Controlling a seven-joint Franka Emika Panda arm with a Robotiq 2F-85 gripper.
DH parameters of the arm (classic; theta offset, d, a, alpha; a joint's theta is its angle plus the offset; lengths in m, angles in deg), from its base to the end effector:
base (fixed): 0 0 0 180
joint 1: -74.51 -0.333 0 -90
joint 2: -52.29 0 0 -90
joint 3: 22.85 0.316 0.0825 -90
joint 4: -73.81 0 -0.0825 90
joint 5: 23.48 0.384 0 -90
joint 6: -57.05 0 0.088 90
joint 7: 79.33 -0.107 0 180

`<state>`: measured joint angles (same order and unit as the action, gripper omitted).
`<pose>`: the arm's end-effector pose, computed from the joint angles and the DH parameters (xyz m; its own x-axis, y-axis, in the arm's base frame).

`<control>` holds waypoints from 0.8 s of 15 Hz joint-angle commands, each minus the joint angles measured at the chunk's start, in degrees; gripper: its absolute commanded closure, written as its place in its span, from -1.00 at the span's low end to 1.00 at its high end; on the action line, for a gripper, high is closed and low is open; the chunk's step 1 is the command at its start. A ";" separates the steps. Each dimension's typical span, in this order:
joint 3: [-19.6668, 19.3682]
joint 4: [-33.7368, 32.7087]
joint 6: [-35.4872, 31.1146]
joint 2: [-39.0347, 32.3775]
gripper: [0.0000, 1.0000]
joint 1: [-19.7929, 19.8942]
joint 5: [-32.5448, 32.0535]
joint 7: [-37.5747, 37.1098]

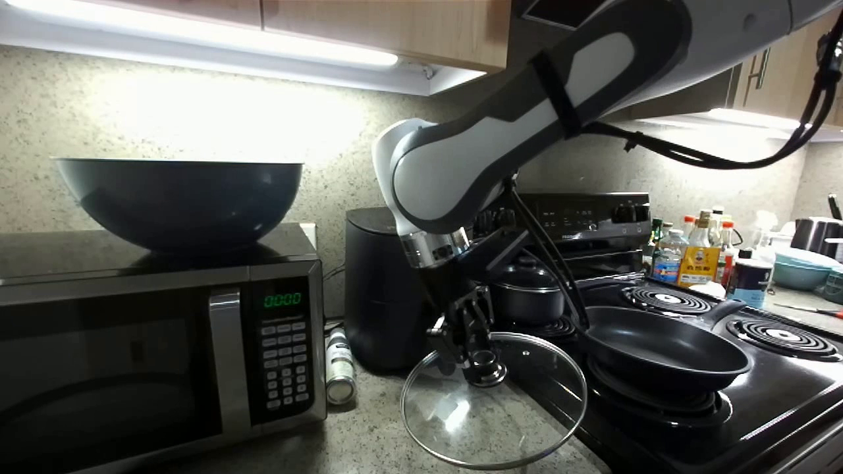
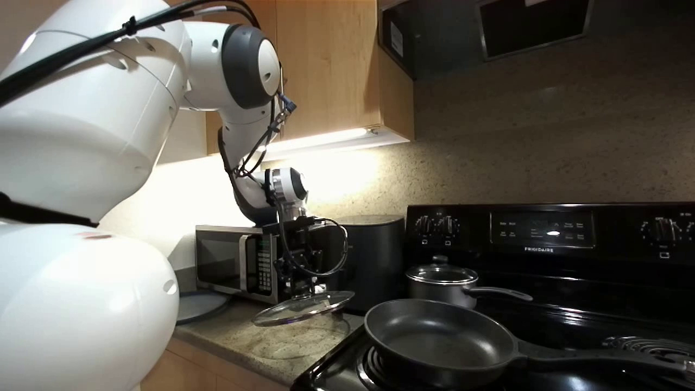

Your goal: Remove the glass lid from the pan and put it on the left side of the counter

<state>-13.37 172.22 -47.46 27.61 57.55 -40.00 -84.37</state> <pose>0.5733 0.2497 0.3202 0.8571 0.4186 -0.3004 0.4857 -0.8510 0.1997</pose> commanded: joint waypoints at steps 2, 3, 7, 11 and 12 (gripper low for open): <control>0.02 -0.72 0.49 -0.11 0.00 0.56 0.80 4.06; 0.02 -0.84 0.65 -0.11 0.00 0.86 0.85 4.97; 0.49 0.04 -3.89 -1.25 0.50 1.87 1.67 7.93; 1.02 -1.43 -6.03 -5.39 0.50 2.05 2.70 11.07; 1.09 -1.60 -6.44 -6.11 0.50 2.10 3.08 11.58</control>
<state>-12.79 172.18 -51.93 23.16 58.67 -38.23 -76.65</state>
